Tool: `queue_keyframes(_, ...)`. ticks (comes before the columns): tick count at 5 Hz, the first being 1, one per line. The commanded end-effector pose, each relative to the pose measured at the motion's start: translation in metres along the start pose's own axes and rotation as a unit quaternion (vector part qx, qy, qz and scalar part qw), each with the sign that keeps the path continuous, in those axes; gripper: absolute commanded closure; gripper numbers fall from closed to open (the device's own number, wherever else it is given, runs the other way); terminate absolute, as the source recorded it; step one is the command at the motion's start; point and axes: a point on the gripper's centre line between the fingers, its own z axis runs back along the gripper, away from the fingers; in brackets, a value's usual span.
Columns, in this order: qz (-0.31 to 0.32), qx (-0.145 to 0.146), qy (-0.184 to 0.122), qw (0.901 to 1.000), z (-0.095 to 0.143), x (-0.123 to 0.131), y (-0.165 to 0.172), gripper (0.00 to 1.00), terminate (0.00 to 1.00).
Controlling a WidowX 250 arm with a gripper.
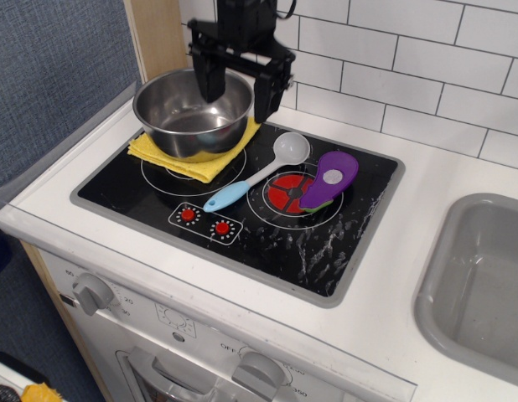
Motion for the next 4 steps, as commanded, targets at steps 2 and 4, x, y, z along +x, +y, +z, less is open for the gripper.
queue_keyframes(2, 0.0, -0.001, 0.044, 0.999, -0.046, 0.023, 0.013, 0.0, 0.0)
queue_keyframes(4, -0.008, 0.005, 0.027, 0.9996, -0.036, 0.022, 0.012, 1.0, 0.0)
